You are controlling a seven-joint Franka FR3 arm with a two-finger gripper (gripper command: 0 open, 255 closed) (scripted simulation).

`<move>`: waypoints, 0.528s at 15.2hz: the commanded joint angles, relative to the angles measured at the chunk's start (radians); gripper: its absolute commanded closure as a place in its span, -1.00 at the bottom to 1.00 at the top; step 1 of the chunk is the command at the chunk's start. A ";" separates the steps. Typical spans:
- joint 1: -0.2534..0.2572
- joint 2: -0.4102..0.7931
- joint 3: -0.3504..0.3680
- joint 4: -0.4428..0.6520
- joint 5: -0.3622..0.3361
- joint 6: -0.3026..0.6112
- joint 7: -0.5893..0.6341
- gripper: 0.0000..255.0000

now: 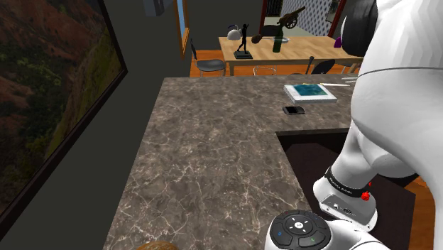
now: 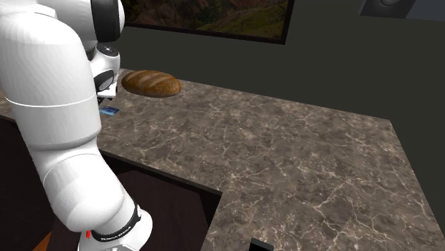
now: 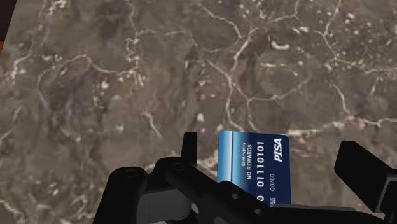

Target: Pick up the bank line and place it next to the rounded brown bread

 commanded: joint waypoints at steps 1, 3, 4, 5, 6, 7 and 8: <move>-0.120 -0.072 0.102 -0.007 0.071 -0.068 -0.042 -1.00; -0.361 -0.238 0.310 -0.003 0.258 -0.213 -0.160 -1.00; -0.356 -0.240 0.305 -0.002 0.261 -0.215 -0.162 -1.00; -0.349 -0.242 0.298 -0.002 0.264 -0.217 -0.163 -1.00; -0.347 -0.243 0.296 -0.002 0.265 -0.218 -0.164 -1.00; -0.346 -0.243 0.295 -0.002 0.265 -0.217 -0.164 -1.00; -0.346 -0.244 0.295 -0.002 0.266 -0.218 -0.164 -1.00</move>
